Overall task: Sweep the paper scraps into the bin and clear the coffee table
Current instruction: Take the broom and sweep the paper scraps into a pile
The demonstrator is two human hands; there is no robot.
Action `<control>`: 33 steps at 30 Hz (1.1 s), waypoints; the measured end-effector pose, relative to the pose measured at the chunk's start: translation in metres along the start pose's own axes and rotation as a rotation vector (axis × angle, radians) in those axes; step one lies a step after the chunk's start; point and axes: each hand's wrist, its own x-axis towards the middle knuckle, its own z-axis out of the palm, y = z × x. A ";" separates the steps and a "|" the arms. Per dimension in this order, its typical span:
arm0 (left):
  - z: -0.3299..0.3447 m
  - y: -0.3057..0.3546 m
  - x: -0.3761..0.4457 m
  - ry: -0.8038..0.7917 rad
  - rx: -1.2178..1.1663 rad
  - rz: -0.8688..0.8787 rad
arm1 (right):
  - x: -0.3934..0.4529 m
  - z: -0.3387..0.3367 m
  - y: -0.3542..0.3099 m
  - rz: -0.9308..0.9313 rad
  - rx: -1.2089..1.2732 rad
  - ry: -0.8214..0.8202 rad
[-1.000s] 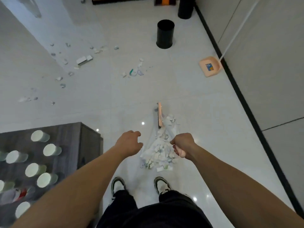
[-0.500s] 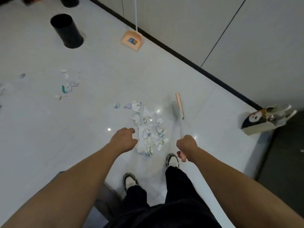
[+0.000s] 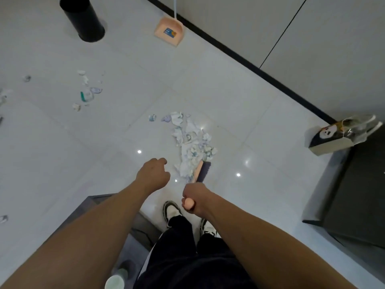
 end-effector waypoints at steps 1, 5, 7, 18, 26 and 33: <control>-0.001 -0.006 -0.003 0.005 -0.006 -0.014 | -0.003 0.007 -0.004 0.002 0.017 -0.017; -0.003 -0.026 -0.012 0.025 -0.022 -0.050 | -0.010 0.014 -0.022 -0.056 0.052 -0.085; -0.004 -0.036 -0.014 0.021 -0.023 -0.065 | -0.010 0.013 -0.033 -0.053 0.076 -0.116; -0.034 -0.029 0.011 0.028 -0.041 -0.023 | -0.014 0.025 -0.073 -0.188 0.019 0.074; -0.047 0.008 0.038 0.016 0.008 0.038 | 0.014 -0.047 -0.086 -0.192 0.159 0.350; -0.050 0.040 0.063 0.005 0.026 0.008 | 0.025 -0.053 -0.111 -0.135 -0.008 0.156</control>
